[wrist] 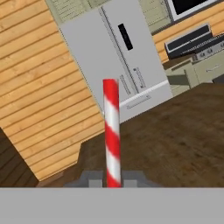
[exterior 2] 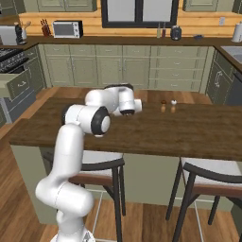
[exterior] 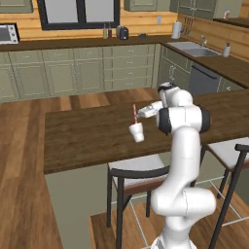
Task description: Take a straw from the drawer in front and place it inside the glass cup on the dining counter.
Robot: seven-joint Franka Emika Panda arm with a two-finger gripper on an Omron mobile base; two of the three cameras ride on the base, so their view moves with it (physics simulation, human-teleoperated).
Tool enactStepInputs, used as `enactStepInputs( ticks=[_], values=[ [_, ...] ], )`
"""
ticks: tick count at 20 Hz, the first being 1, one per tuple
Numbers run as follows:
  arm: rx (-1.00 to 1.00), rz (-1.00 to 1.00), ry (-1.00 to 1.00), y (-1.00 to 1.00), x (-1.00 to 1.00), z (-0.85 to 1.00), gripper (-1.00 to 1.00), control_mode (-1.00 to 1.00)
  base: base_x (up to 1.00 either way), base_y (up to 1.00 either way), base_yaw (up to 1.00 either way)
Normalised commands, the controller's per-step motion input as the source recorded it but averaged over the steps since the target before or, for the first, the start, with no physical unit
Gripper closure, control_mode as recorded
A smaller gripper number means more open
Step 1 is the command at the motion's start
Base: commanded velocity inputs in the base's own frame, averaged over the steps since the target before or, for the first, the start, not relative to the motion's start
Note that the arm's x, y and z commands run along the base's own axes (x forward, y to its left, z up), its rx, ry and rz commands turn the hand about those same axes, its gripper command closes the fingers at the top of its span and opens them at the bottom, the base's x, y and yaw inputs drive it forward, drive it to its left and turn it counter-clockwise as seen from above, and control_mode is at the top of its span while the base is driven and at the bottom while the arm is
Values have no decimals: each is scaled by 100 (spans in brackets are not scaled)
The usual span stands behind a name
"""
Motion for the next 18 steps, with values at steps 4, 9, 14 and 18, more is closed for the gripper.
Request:
enactStepInputs(
  ticks=[4,9,14,18],
  values=[
    [3,-3,0,0,-61,0,100,-100,0,0,0],
    [0,-4,0,0,-42,0,100,-100,0,0,0],
    [0,-6,0,-5,-16,0,100,-100,0,0,0],
    [0,-5,0,-21,1,0,100,-100,0,0,0]
  ],
)
